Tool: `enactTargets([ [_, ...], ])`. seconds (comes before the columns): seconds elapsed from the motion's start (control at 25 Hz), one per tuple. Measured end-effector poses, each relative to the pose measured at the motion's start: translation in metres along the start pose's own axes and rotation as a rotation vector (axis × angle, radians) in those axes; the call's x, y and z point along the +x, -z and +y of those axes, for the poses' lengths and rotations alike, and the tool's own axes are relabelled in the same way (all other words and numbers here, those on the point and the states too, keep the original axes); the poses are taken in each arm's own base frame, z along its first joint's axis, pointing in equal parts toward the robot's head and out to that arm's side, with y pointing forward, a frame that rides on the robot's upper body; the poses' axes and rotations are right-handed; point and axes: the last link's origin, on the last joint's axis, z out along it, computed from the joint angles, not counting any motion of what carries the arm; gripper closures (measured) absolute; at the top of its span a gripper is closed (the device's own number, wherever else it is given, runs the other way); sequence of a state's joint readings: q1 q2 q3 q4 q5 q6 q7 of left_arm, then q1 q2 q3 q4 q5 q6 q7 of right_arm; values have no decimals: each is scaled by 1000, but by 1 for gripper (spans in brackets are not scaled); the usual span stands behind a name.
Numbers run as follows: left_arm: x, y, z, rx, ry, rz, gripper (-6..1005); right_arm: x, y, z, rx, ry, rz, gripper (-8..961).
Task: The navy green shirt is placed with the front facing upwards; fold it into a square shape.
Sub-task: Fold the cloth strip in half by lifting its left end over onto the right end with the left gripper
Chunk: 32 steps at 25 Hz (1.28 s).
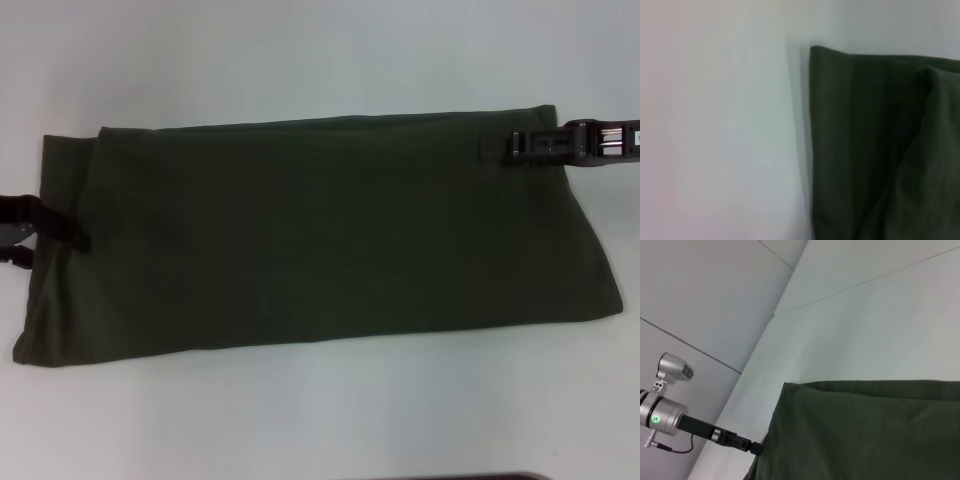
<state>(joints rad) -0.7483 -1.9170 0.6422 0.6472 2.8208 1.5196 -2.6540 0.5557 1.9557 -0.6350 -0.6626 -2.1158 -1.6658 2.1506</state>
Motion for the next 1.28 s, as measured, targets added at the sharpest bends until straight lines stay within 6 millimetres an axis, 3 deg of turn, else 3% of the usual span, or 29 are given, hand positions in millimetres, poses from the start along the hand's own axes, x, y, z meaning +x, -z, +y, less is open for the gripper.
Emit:
enactTargets([
  [0.92,2,-18,33,-67,-69,-48,179,1,0,0,-1,-2,2,39],
  [1.28,7,-15,42,-58,-148,-42,197,1,0,0,-3,-2,3,39],
])
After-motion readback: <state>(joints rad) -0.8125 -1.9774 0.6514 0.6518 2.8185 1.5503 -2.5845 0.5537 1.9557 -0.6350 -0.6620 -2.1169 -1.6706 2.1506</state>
